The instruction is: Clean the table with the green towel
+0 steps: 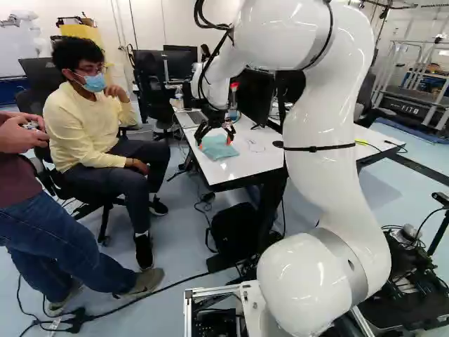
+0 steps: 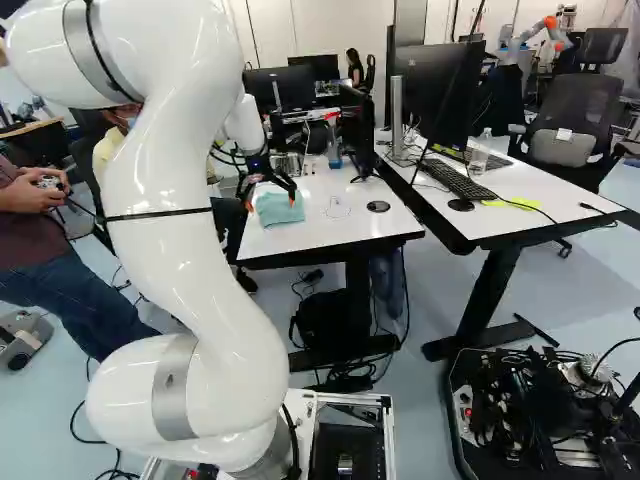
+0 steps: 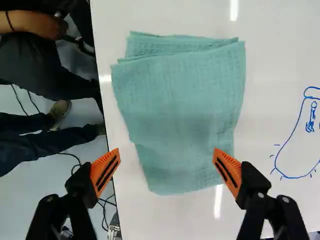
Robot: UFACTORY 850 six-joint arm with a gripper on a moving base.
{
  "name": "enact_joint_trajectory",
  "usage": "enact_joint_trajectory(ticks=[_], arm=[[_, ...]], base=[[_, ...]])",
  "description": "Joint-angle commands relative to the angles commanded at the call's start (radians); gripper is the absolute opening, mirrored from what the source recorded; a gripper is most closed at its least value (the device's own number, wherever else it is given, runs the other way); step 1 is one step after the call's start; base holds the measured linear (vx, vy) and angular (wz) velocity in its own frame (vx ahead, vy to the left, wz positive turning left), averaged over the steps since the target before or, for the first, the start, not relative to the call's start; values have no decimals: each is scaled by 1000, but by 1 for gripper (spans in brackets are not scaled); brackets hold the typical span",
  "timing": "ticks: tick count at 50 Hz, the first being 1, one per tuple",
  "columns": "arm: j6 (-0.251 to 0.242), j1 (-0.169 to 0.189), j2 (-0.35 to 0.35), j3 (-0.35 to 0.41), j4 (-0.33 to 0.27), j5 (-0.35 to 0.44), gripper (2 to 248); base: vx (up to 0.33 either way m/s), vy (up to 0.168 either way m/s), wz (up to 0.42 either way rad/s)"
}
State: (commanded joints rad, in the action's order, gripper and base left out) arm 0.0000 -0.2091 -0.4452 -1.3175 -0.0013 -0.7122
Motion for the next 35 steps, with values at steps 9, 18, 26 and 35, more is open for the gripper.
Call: enact_joint_trajectory(ticks=[9, 18, 26, 35], arm=[[0, -7, 62, 54, -8, 19, 247], [0, -14, 126, 107, -44, 99, 247], [0, -20, 183, 153, -78, 182, 247], [0, -26, 245, 204, -111, 276, 247]], base=[[0, 0, 0], [0, 0, 0], [0, 0, 0], [0, 0, 0]])
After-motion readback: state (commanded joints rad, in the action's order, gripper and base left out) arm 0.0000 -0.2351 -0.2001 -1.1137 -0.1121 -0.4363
